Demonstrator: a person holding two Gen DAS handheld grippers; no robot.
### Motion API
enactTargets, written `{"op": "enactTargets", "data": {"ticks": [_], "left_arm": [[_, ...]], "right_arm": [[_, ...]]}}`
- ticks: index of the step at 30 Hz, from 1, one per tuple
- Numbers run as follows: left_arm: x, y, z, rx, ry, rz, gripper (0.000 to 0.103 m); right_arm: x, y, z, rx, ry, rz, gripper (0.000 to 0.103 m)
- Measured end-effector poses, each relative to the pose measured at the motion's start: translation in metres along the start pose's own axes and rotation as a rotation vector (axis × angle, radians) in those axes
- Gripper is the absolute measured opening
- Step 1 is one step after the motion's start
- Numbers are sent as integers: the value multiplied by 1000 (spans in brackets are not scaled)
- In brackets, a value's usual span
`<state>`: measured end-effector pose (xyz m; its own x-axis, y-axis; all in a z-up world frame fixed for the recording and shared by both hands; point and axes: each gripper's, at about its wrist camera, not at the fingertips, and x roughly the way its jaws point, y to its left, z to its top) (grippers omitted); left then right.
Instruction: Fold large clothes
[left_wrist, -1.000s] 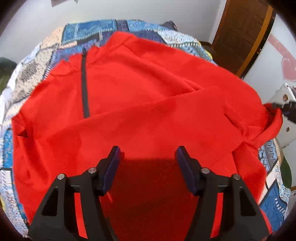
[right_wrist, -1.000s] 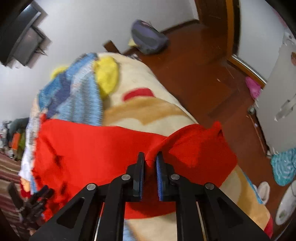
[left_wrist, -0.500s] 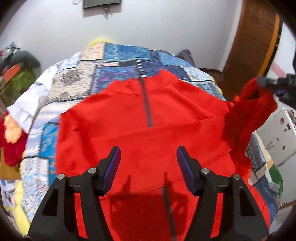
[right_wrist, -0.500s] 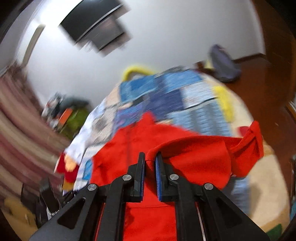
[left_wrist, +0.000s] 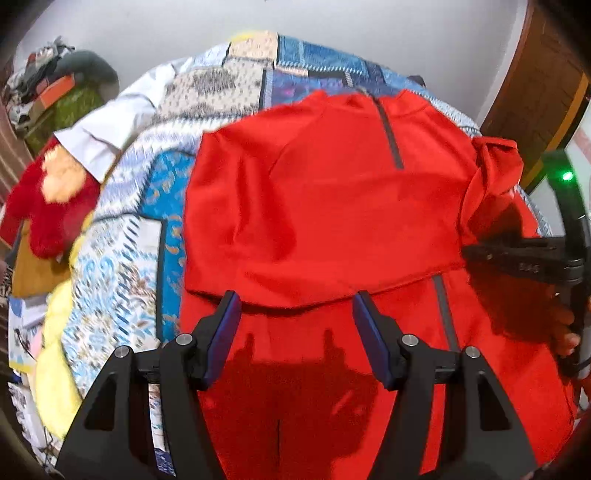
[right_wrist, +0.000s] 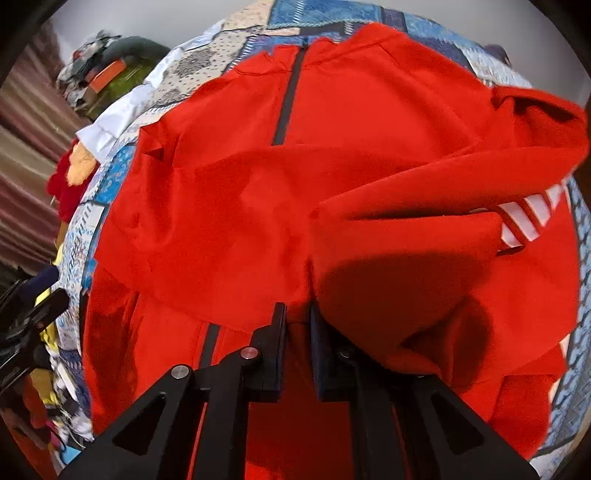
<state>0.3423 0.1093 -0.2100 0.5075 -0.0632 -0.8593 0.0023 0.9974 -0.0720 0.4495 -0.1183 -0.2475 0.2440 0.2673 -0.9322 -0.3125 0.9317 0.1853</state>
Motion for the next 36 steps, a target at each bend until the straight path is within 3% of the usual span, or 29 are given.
{"op": "enactTargets", "data": {"ticks": [3,5,10,17,24,27,31,32,33,34,36], "left_arm": [[6,-8,0,-5,14,-23,63],[6,-17,6,3,9,-47,63],[2,-55,37,68,-9,-110,63],[20,-123,103,140,8,-248,63],[91,-206,155,202,134,-327,63],[130,-231,167,207,192,-318,63],[160,-254,173,200,234,-370,62],[162,-258,173,210,230,-369,60],[162,-264,172,239,212,-356,50],[159,-271,171,274,189,-352,27],[154,-277,170,293,168,-321,7]], "right_arm": [[-9,-1,-1,-27,54,8,9],[-23,-10,-6,-19,55,58,9],[-51,-37,-23,42,4,166,9],[-75,-81,-52,98,-102,165,9],[-115,-131,-68,130,-222,25,9],[-126,-151,-71,146,-248,-27,9],[-128,-175,-75,145,-257,-123,9],[-128,-181,-77,144,-254,-136,9],[-127,-183,-78,144,-249,-143,9],[-125,-186,-79,146,-242,-145,9],[-120,-191,-79,156,-227,-142,9]]}}
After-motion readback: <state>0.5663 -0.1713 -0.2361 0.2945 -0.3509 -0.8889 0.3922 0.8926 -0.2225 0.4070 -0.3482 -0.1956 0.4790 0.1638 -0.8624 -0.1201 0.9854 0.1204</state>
